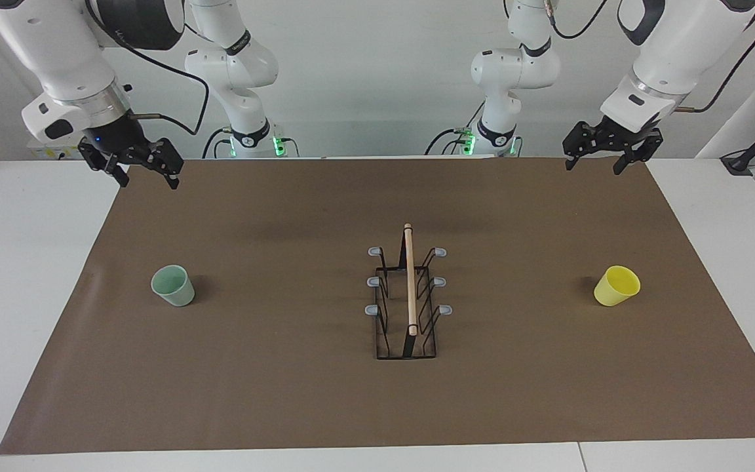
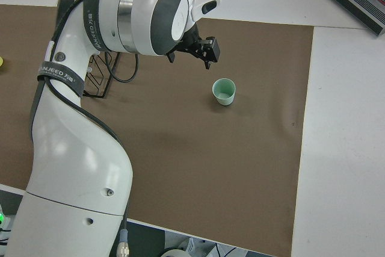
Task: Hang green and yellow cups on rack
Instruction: 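Reach the right gripper down and grasp the pale green cup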
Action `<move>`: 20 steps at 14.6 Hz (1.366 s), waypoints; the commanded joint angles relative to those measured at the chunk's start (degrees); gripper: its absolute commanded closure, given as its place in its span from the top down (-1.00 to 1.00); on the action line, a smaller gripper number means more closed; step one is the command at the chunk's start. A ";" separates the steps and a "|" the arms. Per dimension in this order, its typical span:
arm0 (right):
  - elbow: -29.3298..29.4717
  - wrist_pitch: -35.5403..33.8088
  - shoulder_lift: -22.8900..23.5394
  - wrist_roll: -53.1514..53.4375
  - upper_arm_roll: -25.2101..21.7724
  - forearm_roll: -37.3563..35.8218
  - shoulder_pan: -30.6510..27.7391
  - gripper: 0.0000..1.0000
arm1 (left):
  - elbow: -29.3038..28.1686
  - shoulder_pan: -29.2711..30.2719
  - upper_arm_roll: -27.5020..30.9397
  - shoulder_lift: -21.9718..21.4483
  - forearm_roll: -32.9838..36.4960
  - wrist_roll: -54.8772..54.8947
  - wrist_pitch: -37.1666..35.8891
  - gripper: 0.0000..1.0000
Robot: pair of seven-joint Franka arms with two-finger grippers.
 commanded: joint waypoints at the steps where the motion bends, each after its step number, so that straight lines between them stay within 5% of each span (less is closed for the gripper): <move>1: -1.23 0.28 -1.21 -0.83 0.14 -0.16 -0.18 1.00 | -1.93 0.36 -0.22 -1.76 -0.48 -0.50 0.29 1.00; 6: -6.57 0.02 -3.84 -0.13 0.23 0.10 -0.18 1.00 | -1.93 0.36 -0.22 -1.76 -0.48 -0.50 0.29 1.00; 9: -8.00 6.49 -2.89 2.08 0.23 0.11 -0.27 1.00 | -1.93 0.36 -0.22 -1.76 -0.48 -0.50 0.29 1.00; 12: -5.03 6.60 3.77 -2.31 0.23 -0.69 -0.80 1.00 | -1.93 0.36 -0.22 -1.76 -0.48 -0.50 0.29 1.00; 17: 12.28 6.51 24.42 -6.61 0.58 -3.06 -0.53 1.00 | -1.93 -0.25 -0.23 -1.76 -0.48 -0.50 0.20 1.00; 20: 13.00 8.45 28.66 -10.30 1.89 -5.34 -0.27 1.00 | -1.67 0.18 -0.22 -1.76 -0.48 -0.94 -0.41 1.00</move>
